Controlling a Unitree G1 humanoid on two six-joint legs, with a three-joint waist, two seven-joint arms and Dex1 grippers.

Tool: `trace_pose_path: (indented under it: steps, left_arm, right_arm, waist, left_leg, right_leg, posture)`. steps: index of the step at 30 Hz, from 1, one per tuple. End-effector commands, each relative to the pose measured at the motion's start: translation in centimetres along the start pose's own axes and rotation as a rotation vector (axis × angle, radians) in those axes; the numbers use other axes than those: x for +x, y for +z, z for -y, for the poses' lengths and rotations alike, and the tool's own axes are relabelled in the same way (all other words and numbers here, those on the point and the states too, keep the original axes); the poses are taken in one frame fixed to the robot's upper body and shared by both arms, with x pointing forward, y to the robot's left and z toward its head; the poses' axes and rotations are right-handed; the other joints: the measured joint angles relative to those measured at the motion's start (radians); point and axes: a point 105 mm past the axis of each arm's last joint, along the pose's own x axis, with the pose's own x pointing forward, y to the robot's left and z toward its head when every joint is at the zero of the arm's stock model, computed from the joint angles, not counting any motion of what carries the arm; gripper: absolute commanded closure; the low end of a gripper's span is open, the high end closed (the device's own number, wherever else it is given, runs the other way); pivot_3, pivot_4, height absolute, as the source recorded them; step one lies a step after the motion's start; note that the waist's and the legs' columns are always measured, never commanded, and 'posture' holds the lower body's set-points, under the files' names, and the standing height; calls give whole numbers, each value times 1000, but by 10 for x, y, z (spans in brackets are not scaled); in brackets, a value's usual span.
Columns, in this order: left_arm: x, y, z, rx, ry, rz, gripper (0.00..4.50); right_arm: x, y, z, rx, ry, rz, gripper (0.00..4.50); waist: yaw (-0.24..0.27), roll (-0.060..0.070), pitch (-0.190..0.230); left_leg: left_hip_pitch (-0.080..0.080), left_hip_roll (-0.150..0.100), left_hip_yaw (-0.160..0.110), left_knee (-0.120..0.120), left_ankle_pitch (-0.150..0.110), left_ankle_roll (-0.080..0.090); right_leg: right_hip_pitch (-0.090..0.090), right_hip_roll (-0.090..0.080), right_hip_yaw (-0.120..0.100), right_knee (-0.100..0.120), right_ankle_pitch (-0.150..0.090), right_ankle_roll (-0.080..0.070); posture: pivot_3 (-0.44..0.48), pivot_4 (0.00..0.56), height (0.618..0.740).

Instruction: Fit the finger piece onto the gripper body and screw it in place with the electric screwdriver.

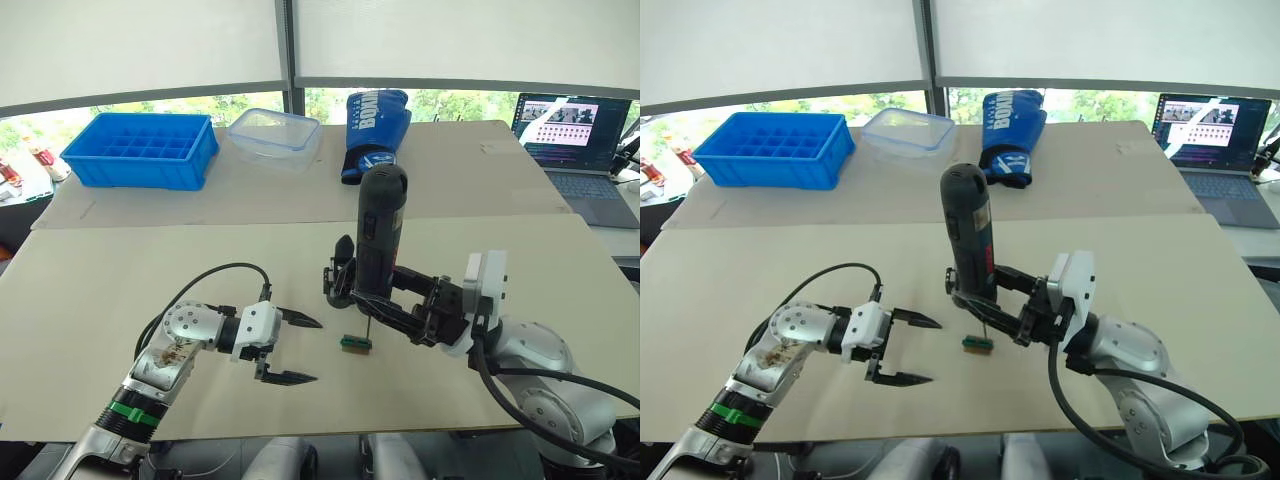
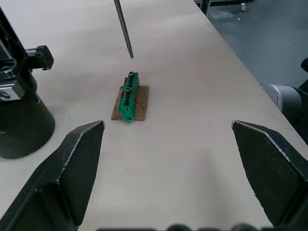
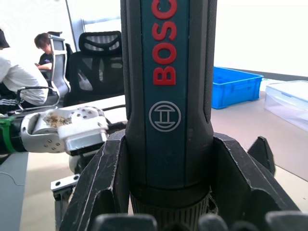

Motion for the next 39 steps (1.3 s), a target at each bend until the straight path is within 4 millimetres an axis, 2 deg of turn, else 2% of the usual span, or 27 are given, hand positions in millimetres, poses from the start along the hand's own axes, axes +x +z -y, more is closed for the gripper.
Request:
trace_pose_path:
  steps: [1,20,39]
  left_arm:
    - [1,4,-5,44,1,0,0]
    - [8,3,-15,43,-7,-2,0]
    - [14,4,-15,50,-24,-1,0]
  right_arm:
    - [2,14,-2,-61,14,68,2588]
    - [0,7,1,-33,14,55,2588]
    - [-2,3,4,-31,1,41,2588]
  waist:
    - [-1,0,0]
    - [-2,0,0]
    - [-2,0,0]
  left_leg:
    - [0,0,0,0,0,0]
    - [0,0,0,0,0,0]
    - [0,0,0,0,0,0]
  right_leg:
    - [0,0,0,0,0,0]
    - [0,0,0,0,0,0]
    - [0,0,0,0,0,0]
  posture:
    - [0,150,740]
    - [0,150,740]
    - [0,150,740]
